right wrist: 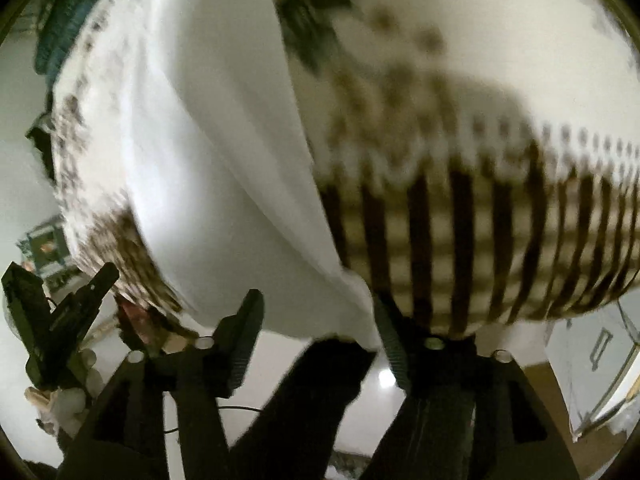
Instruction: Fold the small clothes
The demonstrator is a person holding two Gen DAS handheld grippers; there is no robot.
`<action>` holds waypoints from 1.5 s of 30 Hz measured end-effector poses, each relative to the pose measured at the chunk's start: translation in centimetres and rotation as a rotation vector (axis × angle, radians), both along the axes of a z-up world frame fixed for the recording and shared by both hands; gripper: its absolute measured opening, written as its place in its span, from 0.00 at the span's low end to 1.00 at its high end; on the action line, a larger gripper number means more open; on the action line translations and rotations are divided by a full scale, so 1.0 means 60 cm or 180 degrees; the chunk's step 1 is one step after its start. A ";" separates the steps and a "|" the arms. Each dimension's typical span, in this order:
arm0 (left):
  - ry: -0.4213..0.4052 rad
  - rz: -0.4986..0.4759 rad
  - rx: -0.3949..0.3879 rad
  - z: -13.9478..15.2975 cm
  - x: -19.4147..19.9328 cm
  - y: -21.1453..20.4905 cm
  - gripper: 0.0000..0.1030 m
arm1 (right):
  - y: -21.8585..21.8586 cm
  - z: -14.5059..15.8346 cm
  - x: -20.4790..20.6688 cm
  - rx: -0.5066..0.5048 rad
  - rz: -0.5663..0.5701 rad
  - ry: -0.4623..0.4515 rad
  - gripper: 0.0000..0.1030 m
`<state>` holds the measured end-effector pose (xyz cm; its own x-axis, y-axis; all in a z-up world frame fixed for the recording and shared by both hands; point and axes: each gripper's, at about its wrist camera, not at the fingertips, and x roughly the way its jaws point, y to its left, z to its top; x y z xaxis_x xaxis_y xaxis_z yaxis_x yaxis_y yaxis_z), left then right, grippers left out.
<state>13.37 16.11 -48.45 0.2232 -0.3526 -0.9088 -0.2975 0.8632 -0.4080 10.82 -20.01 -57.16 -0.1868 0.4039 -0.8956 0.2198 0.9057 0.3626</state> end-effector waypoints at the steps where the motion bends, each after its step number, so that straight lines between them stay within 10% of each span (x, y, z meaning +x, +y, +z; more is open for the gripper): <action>1: -0.0085 -0.0013 -0.0004 0.009 0.034 -0.003 0.48 | -0.005 0.017 0.022 0.0055 -0.0039 -0.0094 0.69; 10: -0.0590 -0.0166 -0.0419 -0.006 0.385 -0.068 0.61 | -0.064 0.084 0.332 0.0248 -0.0162 -0.0985 0.77; 20: -0.0193 -0.0268 -0.0562 -0.164 0.661 -0.132 0.61 | -0.079 -0.070 0.708 0.0663 -0.0068 -0.1046 0.77; 23: -0.0403 -0.0292 -0.0480 -0.164 0.671 -0.132 0.43 | -0.069 -0.110 0.769 0.0855 -0.0057 -0.0976 0.77; 24: -0.0481 -0.0353 -0.0431 -0.160 0.674 -0.133 0.12 | -0.066 -0.117 0.778 0.0898 -0.0075 -0.0960 0.77; 25: -0.0476 -0.0403 -0.0438 -0.159 0.675 -0.134 0.08 | -0.062 -0.126 0.794 0.0958 -0.0108 -0.0954 0.77; 28: -0.0622 -0.0481 -0.0381 -0.146 0.667 -0.135 0.07 | -0.065 -0.123 0.808 0.1133 -0.0293 -0.1084 0.72; 31: -0.0717 -0.0492 -0.0396 -0.132 0.658 -0.133 0.07 | -0.062 -0.111 0.814 0.1159 -0.0282 -0.1149 0.13; 45: -0.1241 -0.0433 -0.0534 0.034 0.488 -0.097 0.07 | -0.046 0.105 0.644 0.1135 0.0115 -0.1858 0.09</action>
<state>42.63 10.28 -46.43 0.4792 -0.5378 -0.6936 0.0179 0.7961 -0.6049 49.46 -22.76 -50.83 0.2672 0.6953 -0.6671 -0.1304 0.7120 0.6899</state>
